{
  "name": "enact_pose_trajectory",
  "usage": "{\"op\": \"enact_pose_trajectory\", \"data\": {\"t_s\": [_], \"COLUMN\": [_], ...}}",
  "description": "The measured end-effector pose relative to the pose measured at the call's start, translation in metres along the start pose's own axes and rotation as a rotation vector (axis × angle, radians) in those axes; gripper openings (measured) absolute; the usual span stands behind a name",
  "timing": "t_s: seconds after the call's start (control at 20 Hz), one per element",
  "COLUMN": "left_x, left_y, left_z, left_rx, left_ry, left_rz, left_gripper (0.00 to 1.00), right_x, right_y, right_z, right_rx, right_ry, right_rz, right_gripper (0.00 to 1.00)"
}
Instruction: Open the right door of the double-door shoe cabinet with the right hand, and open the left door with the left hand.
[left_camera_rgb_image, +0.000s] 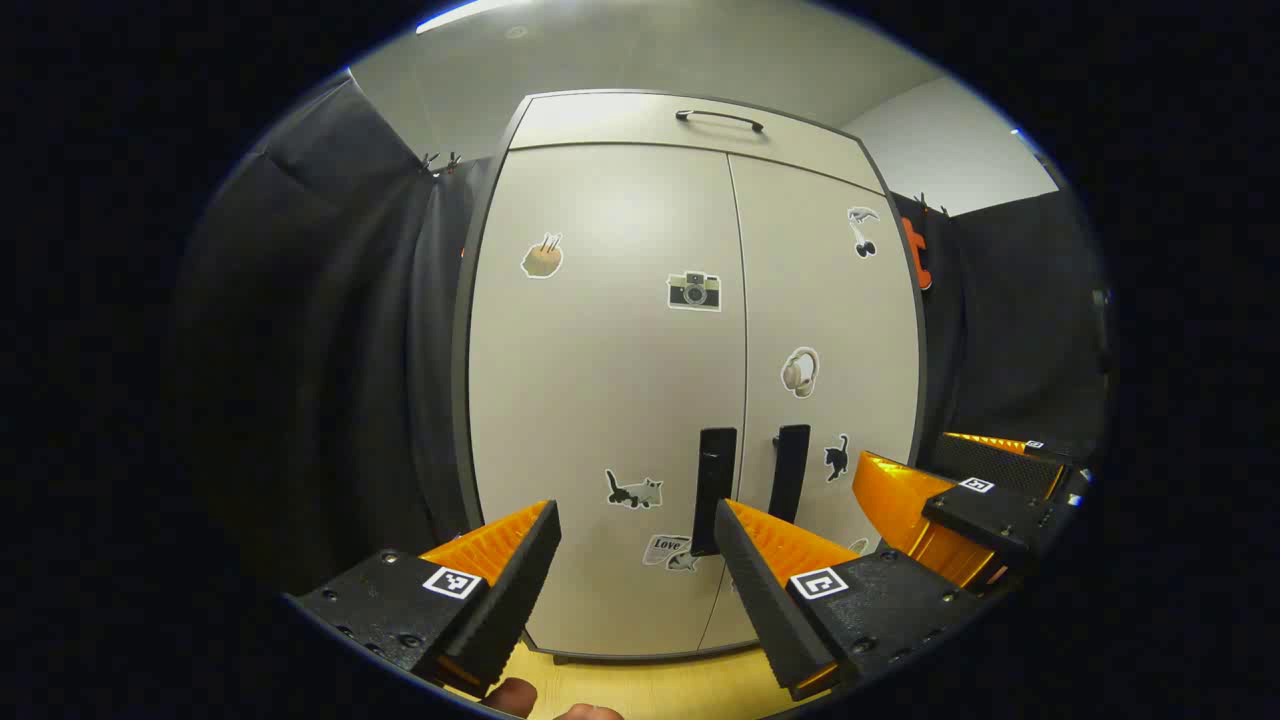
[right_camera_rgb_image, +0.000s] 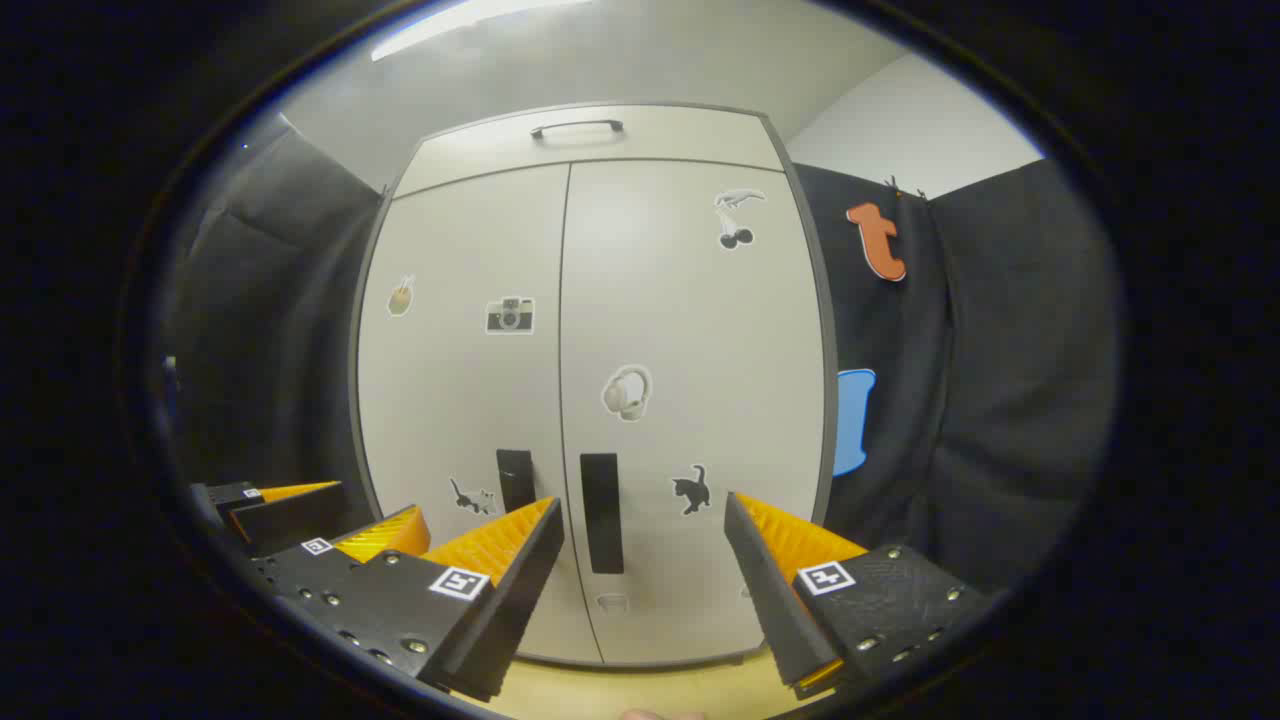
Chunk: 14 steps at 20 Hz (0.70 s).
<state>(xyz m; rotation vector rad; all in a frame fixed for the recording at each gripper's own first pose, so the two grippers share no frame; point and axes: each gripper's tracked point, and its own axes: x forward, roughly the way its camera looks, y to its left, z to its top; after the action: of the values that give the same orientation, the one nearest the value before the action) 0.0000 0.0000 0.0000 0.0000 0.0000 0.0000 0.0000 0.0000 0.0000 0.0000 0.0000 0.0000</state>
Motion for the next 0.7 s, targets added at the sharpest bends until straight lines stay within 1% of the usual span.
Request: {"op": "enact_pose_trajectory", "data": {"t_s": [0.05, 0.1, 0.15, 0.3, 0.35, 0.4, 0.5, 0.7], "left_x": [0.000, 0.001, 0.001, 0.001, 0.001, 0.001, 0.002, 0.004], "left_y": [0.001, 0.002, 0.004, 0.011, 0.013, 0.014, 0.017, 0.019], "left_z": [-0.001, -0.002, -0.002, -0.002, -0.001, -0.001, 0.001, 0.000], "left_rx": [-0.004, -0.006, -0.005, -0.005, -0.007, -0.005, 0.008, -0.003], "left_ry": [0.004, 0.008, 0.012, 0.008, 0.006, 0.005, 0.002, -0.001], "left_rz": [0.001, 0.003, 0.005, 0.019, 0.021, 0.024, 0.034, 0.032], "left_gripper": [0.96, 0.99, 0.96, 0.96, 0.96, 0.96, 0.96, 0.96], "right_x": [0.001, 0.002, 0.003, 0.007, 0.009, 0.009, 0.012, 0.017], "right_y": [0.001, 0.001, 0.002, 0.003, 0.004, 0.005, 0.007, 0.008], "right_z": [-0.002, -0.005, -0.006, -0.009, -0.009, -0.010, -0.013, -0.015], "right_rx": [0.000, 0.000, 0.001, -0.003, -0.003, -0.002, 0.003, -0.009], "right_ry": [0.008, 0.014, 0.019, 0.026, 0.025, 0.027, 0.034, 0.031], "right_rz": [0.001, 0.002, 0.004, 0.007, 0.008, 0.009, 0.014, 0.008], "right_gripper": [0.94, 0.94, 0.95, 0.95, 0.96, 0.94, 0.95, 0.96]}}
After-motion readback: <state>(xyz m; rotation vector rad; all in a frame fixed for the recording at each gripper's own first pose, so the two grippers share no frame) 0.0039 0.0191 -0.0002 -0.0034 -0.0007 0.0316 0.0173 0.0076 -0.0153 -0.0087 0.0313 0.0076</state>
